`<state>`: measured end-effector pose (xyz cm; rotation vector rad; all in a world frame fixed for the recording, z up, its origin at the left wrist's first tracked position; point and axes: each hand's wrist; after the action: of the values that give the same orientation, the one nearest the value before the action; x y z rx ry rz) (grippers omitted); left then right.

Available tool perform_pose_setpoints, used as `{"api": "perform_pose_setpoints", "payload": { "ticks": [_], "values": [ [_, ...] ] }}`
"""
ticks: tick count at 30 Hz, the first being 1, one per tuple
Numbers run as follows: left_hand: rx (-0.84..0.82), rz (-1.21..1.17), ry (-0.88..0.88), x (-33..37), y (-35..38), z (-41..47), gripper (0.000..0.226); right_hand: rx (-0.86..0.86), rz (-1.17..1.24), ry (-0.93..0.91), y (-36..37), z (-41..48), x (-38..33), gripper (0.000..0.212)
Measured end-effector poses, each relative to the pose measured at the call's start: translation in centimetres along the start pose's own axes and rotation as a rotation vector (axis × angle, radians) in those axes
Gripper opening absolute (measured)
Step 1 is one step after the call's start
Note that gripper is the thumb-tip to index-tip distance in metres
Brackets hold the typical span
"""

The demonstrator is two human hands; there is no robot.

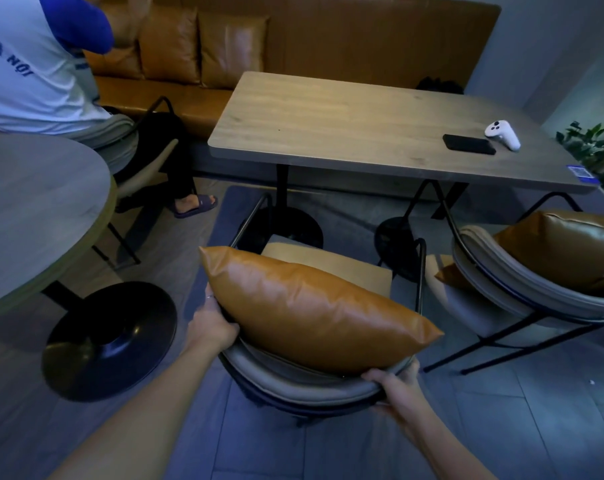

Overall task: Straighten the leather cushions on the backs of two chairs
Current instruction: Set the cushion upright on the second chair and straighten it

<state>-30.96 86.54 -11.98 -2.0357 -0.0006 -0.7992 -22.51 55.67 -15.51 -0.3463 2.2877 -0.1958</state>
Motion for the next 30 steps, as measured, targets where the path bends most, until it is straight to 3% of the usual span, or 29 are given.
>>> {"api": "perform_pose_setpoints", "payload": {
  "ticks": [10, 19, 24, 30],
  "values": [
    [0.019, -0.011, -0.072, 0.2, 0.2, 3.0, 0.098, -0.054, -0.106, -0.046, 1.4, 1.6, -3.5, 0.054],
    [0.056, 0.051, -0.165, 0.4, -0.5, 5.7, 0.065, -0.102, -0.142, -0.110, 4.0, 3.8, -6.4, 0.069],
    [0.080, 0.060, -0.184, -0.4, -2.1, 7.6, 0.061, -0.131, -0.141, -0.132, 6.6, 4.7, -7.9, 0.070],
    [0.076, 0.030, -0.100, -0.8, -3.9, 10.7, 0.084, -0.086, -0.153, -0.120, 9.3, 5.9, -9.0, 0.070]
  ]
}}
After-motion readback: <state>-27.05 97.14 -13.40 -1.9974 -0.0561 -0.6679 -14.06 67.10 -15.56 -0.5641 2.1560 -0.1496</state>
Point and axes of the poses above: each hand's wrist, its own z-axis towards the middle knuckle, its own y-axis out of the palm, x = y × z, and after that the axes turned 5 degrees about x, right-handed
